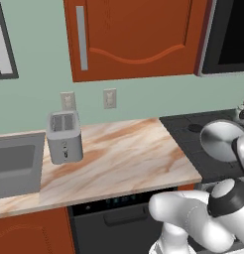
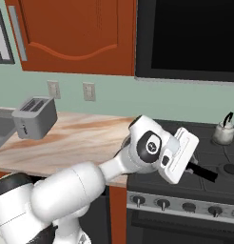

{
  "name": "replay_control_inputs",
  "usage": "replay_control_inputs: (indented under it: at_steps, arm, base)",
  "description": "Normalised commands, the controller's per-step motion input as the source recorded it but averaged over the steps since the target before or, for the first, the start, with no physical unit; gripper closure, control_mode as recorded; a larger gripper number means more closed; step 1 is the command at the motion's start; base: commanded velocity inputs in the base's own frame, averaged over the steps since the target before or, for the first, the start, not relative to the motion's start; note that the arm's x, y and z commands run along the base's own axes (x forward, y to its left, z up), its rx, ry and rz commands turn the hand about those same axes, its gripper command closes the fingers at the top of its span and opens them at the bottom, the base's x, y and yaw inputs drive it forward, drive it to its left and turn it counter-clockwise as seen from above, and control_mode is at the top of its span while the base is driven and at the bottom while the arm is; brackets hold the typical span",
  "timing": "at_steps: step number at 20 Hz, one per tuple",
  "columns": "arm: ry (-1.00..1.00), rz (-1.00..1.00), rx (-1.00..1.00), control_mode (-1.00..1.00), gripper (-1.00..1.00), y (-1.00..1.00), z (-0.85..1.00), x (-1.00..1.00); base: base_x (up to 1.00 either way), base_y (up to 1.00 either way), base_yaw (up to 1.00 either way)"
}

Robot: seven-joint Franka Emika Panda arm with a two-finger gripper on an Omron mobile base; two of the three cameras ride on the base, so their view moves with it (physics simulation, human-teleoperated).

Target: Pick the pan from the cabinet and place it on the stove. Then turn on the stove burner for the pan.

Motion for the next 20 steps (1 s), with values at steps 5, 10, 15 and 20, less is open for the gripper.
replay_control_inputs:
  at_steps: [5, 10, 15, 20]
  arm:
    - [0.09, -0.03, 0.03, -1.00, 1.00, -0.18, -0.16, 0.25]
    - [0.07, -0.05, 0.02, -1.00, 1.00, -0.09, -0.25, 0.24]
    - [0.06, -0.06, 0.02, -1.00, 1.00, -0.06, -0.24, 0.24]
    - [0.06, -0.05, 0.03, -1.00, 1.00, -0.10, -0.19, 0.22]
  base:
    - [0.00, 0.00, 0.00]
    - [0.00, 0.00, 0.00]
    - [0.00, 0.00, 0.00]
    - [0.00, 0.00, 0.00]
